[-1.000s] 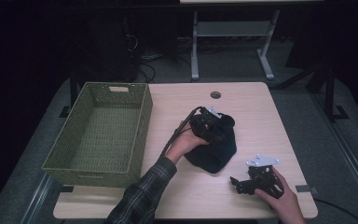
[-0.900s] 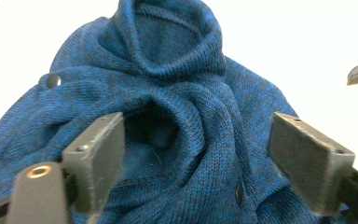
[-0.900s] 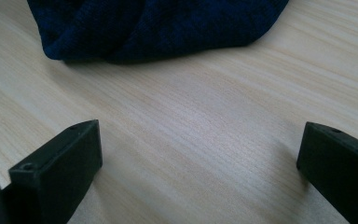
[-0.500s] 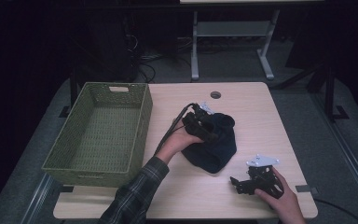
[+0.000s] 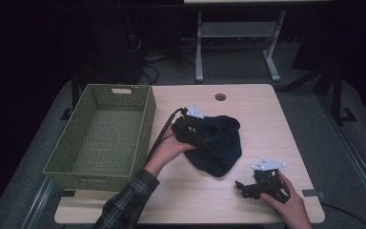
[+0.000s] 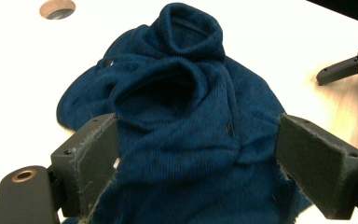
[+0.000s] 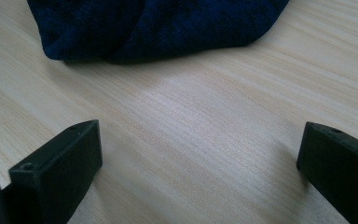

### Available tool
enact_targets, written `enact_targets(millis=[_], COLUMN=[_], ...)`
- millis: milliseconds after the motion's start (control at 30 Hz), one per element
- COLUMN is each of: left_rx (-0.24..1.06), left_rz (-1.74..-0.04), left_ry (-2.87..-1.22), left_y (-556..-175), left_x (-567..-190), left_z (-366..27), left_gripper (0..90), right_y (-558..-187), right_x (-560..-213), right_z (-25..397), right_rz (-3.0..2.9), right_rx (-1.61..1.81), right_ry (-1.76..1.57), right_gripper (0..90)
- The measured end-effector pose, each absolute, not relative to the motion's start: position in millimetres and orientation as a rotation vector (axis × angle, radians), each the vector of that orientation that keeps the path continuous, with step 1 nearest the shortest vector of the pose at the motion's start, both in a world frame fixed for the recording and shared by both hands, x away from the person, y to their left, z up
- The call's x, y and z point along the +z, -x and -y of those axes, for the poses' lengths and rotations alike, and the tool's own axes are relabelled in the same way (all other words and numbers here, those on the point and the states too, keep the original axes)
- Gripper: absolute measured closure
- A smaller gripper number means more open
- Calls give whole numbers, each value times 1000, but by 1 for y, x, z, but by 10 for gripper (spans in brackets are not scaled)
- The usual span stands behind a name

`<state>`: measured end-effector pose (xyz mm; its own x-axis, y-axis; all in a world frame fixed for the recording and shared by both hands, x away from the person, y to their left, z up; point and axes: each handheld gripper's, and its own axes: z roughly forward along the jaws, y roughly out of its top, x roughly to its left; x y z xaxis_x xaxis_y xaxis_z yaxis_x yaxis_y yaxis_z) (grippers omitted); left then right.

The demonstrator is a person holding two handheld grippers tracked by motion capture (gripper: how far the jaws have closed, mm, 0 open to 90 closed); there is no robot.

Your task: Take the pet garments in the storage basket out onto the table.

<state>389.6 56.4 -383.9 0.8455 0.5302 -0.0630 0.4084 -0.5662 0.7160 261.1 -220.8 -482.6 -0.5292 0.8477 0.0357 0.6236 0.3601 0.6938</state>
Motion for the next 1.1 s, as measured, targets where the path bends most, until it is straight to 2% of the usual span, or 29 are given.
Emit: enact_targets(millis=[467,1100], left_rx=[232,247], left_rz=[-750,-824], left_ry=[-2204,-2272], left_y=[-353,-307], left_x=[-407,-457], left_z=[-92,-116], left_gripper=[135,134], right_y=[-261,-261], right_x=[-483,-483], right_z=[221,221], right_rz=[-2298,-2298], right_rx=[954,954], right_ry=[-1294,-1294], right_gripper=[0,0])
